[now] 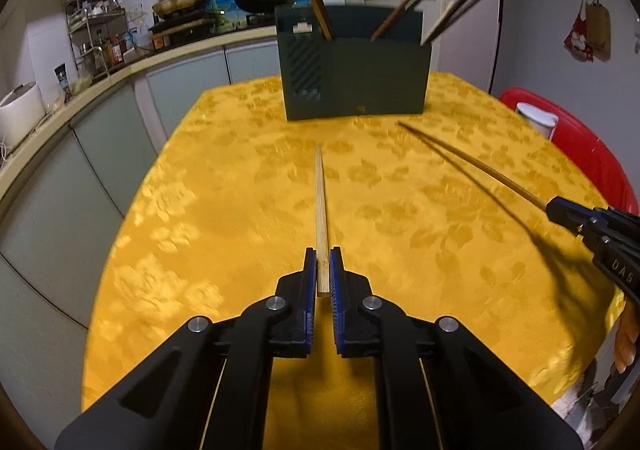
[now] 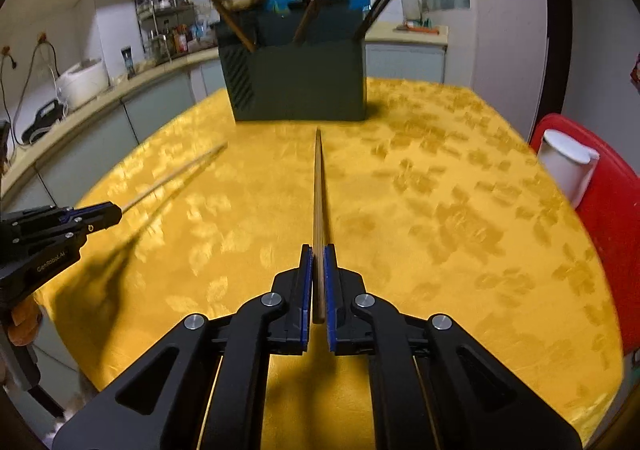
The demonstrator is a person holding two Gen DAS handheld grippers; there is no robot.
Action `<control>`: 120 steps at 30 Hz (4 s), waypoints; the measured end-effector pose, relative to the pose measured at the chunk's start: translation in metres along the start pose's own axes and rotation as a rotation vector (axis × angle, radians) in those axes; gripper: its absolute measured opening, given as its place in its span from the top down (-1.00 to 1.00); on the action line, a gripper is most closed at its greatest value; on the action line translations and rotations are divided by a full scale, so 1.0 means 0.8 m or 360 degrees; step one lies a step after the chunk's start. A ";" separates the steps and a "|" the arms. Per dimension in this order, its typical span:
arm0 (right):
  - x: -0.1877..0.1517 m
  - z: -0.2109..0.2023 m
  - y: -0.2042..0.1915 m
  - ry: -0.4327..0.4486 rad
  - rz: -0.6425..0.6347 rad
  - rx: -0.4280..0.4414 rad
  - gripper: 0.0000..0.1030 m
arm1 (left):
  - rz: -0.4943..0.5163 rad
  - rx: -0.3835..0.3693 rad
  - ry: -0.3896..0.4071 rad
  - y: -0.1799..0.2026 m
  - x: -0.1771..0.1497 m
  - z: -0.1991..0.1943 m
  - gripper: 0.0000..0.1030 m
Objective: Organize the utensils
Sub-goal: 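Lift both held chopsticks and carry them over the green utensil holder, then open both grippers to drop the chopsticks into the holder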
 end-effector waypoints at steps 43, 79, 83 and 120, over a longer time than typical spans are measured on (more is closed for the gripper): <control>0.316 -0.063 0.078 0.0312 0.0107 0.0100 0.87 | 0.0078 -0.0223 0.0166 -0.015 0.270 -0.049 0.88; 0.441 0.037 0.059 0.0383 0.0146 -0.0011 0.87 | 0.0002 -0.0133 0.0155 0.002 0.404 0.040 0.88; 0.434 0.051 0.055 0.0337 0.0136 -0.0011 0.87 | 0.0000 -0.0128 0.0117 0.000 0.392 0.057 0.88; 0.385 0.032 0.061 0.0248 0.0122 -0.0042 -0.35 | -0.0077 -0.0040 0.0317 -0.010 0.353 0.008 -0.86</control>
Point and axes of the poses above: each gripper's, at about its wrist camera, not at the fingertips, and z roughly the way its jaws point, y to its right, x to its top, the point moved 2 cm from there along z, roughly the way its jaws point, and after that the axes turned 4 degrees about -x, right-handed, at the moved point
